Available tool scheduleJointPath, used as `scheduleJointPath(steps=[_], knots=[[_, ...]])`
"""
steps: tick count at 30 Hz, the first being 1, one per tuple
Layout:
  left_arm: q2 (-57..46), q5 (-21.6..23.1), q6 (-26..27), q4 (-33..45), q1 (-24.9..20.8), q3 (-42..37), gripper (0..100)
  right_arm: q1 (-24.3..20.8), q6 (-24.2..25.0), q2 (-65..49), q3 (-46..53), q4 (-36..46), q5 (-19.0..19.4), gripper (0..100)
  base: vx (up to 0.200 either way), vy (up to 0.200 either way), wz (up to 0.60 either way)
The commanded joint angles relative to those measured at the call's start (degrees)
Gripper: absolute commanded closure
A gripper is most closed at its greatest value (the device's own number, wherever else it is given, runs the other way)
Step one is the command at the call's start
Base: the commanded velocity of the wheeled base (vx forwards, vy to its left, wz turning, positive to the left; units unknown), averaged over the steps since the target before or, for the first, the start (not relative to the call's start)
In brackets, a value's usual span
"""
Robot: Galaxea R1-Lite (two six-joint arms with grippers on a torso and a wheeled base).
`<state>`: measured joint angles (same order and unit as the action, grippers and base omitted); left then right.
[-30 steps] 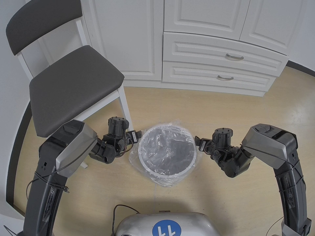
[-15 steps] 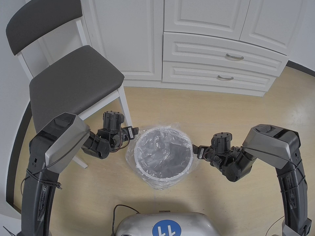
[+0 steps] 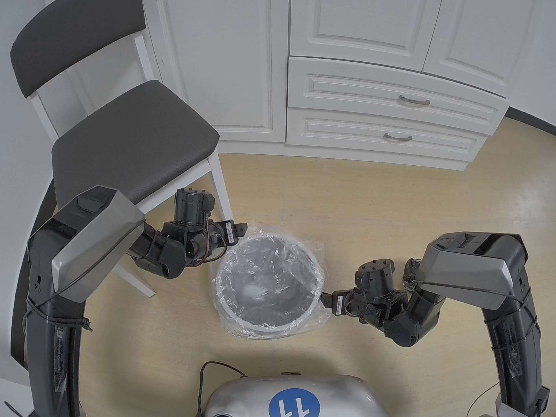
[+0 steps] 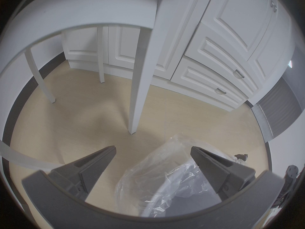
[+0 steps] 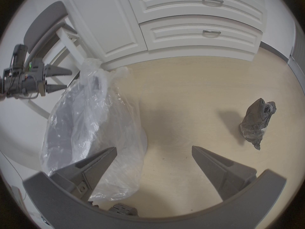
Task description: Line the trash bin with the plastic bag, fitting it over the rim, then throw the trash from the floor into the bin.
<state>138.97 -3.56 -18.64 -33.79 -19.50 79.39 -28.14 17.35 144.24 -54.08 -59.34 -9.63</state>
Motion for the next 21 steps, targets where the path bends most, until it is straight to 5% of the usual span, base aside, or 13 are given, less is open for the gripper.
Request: scheduleJointPath(steps=[1, 4, 13, 21], knots=[[-1.6, -0.04, 0.01, 0.04, -0.09, -0.55, 0, 1.77, -4.52, -3.0, 2.84, -0.51, 0.05, 0, 0.0, 0.0, 0.0], [-1.78, -0.04, -0.08, 0.04, -0.09, -0.55, 0, 4.41, -8.12, -6.25, 4.16, -1.21, 0.05, 0, 0.0, 0.0, 0.0], [-3.62, -0.04, 0.27, -0.31, -0.18, -1.95, 0, 6.95, -8.73, -13.55, 5.3, -1.48, -0.04, 0, 0.0, 0.0, 0.0], [-5.91, -0.13, 0.27, -0.92, -0.62, -4.5, 0, 1.42, -6.45, -16.18, 5.83, -3.5, -2.15, 0, 0.0, 0.0, 0.0]])
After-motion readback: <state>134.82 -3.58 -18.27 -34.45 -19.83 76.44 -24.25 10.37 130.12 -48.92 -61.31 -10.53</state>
